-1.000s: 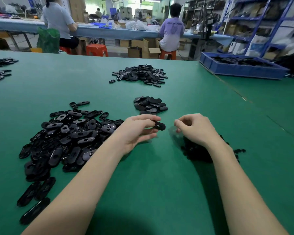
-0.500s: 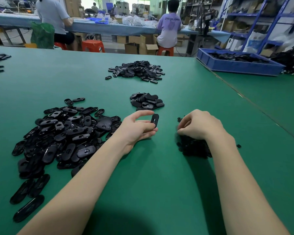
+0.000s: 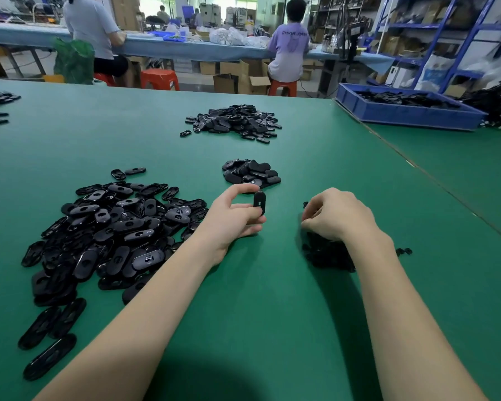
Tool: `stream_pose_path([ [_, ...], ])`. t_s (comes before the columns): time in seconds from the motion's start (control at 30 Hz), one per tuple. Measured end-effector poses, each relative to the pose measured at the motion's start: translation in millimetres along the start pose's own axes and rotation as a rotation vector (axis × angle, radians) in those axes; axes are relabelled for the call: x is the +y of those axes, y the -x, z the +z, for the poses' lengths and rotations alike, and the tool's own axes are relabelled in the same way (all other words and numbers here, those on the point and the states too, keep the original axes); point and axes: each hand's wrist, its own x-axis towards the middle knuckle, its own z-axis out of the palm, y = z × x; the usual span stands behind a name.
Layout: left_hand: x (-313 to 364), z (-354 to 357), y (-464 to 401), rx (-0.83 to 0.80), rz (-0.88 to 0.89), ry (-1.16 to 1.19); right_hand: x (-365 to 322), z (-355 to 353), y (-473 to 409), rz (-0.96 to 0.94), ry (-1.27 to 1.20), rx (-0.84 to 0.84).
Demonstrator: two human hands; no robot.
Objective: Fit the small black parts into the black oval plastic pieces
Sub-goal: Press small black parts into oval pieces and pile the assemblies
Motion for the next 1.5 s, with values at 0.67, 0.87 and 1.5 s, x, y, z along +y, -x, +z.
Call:
stream_pose_path([
  [0.67,6,-2,-2,-0.001,0.055,-0.013,-6,5,2,-0.255,-0.815,-0.128],
  [0.87,7,-3,-1,-0.018,0.078,-0.043,-4,4,3,-0.237,-0.835,-0.232],
  [1.5,5,-5,1,-0.075,0.13,-0.13,-13,10,-1,-0.211,-0.77,-0.093],
])
